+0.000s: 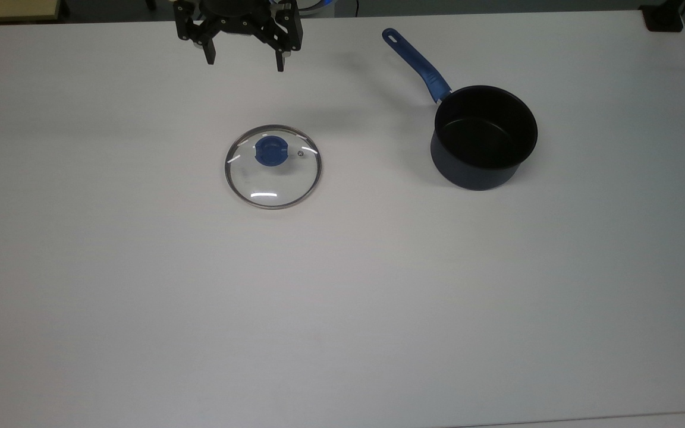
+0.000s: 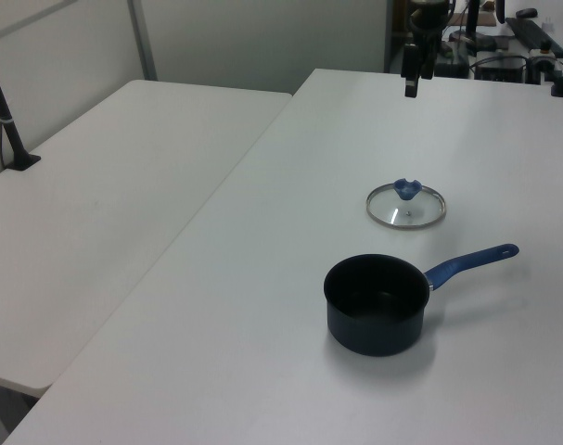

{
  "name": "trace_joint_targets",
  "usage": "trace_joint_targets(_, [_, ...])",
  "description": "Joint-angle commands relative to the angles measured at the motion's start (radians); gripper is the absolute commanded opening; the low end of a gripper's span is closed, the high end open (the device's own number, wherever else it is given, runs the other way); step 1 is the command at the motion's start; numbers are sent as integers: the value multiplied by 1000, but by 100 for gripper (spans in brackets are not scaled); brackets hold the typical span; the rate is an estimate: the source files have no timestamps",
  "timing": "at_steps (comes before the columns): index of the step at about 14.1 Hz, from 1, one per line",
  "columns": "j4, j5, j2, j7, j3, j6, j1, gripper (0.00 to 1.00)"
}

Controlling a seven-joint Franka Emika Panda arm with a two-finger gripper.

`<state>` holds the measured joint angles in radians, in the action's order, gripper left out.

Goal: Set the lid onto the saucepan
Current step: 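Lower the gripper over the blue knob of the glass lid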

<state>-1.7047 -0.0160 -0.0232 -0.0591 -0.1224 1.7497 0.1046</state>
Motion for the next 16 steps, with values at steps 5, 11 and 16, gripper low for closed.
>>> trace_joint_targets(5, [7,5,13,-1,-8,-49,17,100])
trace_joint_targets(11, [-27,1,-4,137,-6,-36,12,100])
trace_joint_targets(16, [-108,2,-46,196,-6,100,23,100])
